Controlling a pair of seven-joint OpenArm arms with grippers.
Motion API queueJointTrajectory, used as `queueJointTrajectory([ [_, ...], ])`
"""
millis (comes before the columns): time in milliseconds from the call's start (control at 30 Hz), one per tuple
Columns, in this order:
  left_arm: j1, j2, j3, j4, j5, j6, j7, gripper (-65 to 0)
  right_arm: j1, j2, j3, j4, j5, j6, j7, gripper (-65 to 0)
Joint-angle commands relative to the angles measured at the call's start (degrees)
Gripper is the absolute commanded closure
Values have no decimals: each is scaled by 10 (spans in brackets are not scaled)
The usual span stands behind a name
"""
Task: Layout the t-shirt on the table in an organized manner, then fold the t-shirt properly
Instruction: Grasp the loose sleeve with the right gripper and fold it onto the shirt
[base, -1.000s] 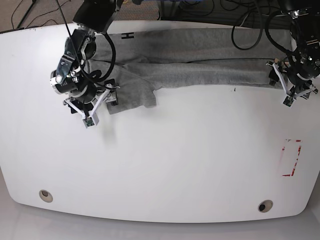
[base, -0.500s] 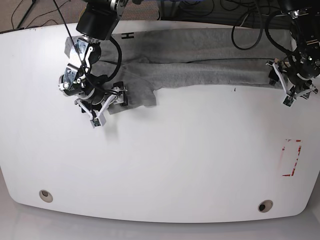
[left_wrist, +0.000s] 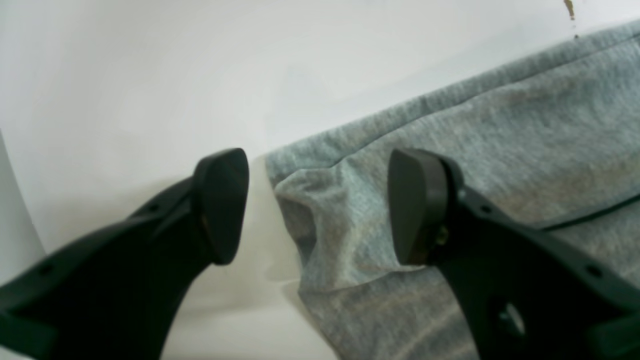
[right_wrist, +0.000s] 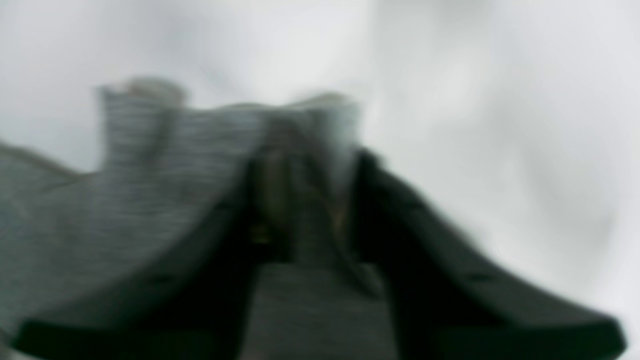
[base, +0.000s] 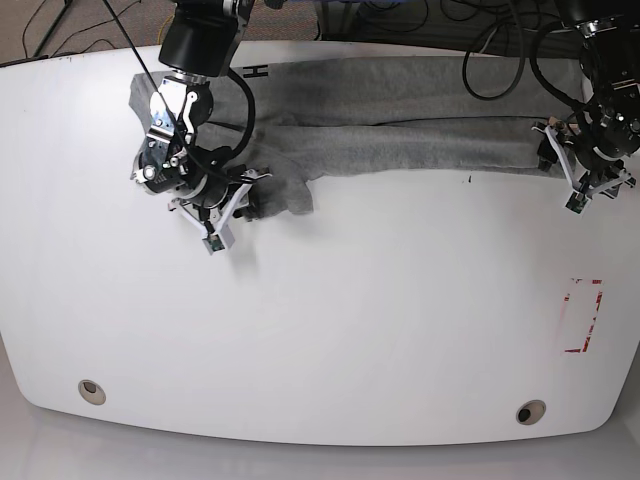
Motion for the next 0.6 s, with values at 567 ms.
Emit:
queueJointTrajectory([
  [567,-7,-8,-5,8,-1,1,-8,-399,-44,1,-8,151,90,3,-76,0],
])
